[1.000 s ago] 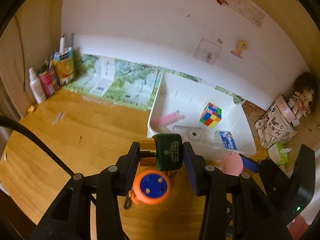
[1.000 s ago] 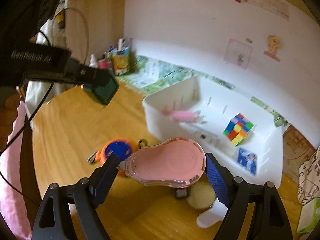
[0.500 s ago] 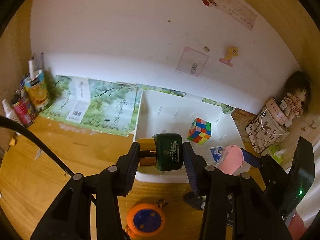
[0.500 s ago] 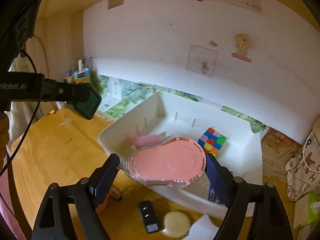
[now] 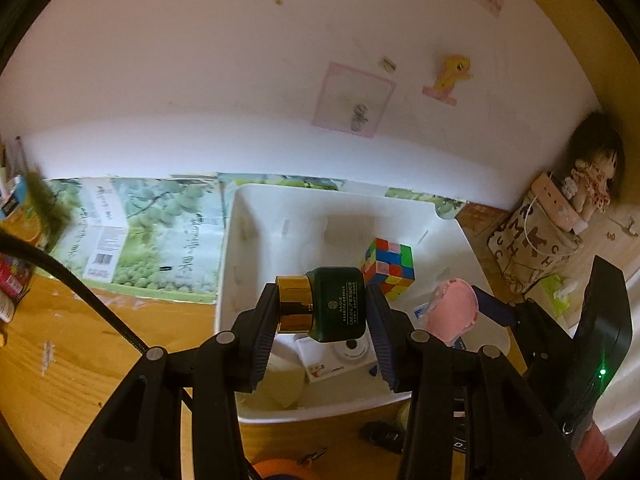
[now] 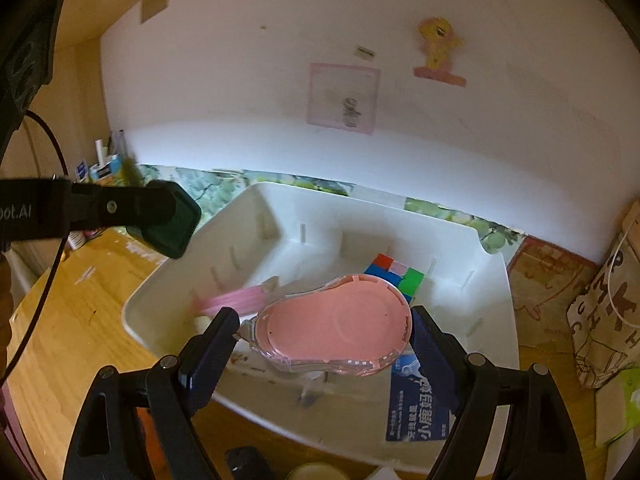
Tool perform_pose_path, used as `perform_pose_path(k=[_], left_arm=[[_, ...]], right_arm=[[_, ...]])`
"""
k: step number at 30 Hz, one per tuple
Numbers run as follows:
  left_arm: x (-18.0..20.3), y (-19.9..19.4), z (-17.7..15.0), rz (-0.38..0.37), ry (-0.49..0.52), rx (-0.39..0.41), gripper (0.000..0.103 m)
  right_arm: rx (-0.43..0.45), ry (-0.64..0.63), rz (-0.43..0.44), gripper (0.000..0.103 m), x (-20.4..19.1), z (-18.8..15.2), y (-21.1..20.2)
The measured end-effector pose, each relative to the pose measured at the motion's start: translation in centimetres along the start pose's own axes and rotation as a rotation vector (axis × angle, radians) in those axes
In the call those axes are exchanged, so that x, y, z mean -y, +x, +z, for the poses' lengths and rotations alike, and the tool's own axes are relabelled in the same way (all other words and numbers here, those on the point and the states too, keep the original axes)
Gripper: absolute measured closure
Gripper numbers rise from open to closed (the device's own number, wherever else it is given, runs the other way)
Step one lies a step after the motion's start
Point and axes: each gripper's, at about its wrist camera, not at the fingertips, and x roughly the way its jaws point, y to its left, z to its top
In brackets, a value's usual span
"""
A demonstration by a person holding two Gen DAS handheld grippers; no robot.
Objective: Organize rigid objects
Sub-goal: 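Open both tools to drop the green box and pink case into the bin, then move both tools toward the orange round case and white plastic scoop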
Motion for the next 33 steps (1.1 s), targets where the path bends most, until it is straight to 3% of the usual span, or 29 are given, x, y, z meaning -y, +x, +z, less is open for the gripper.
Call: perform_pose_path(k=[7,11,15,33], left_arm=[[0.9,1.6,0.5,-0.019,0.017,-0.038,0.055],[1.2,1.1,0.9,-0.008,0.021,-0.015,0.041],[1.2,0.3,1.2,0.005,0.012,0.003,0.034],[3.5,-4.7,-3.8,0.175,-0.044,0.029,0.032]], right_arm=[[-0.037,0.047,-0.012,0.016,1.3,-0.3,1.4],[-0.044,0.074,-0.008,0.015,2.1,-0.2,1.5],[-0.067,0.1,-0.003,0.015,2.8,-0.2,1.6],[-0.094,0.223,0.122,0.015,6.1,-1.5,-3.6]])
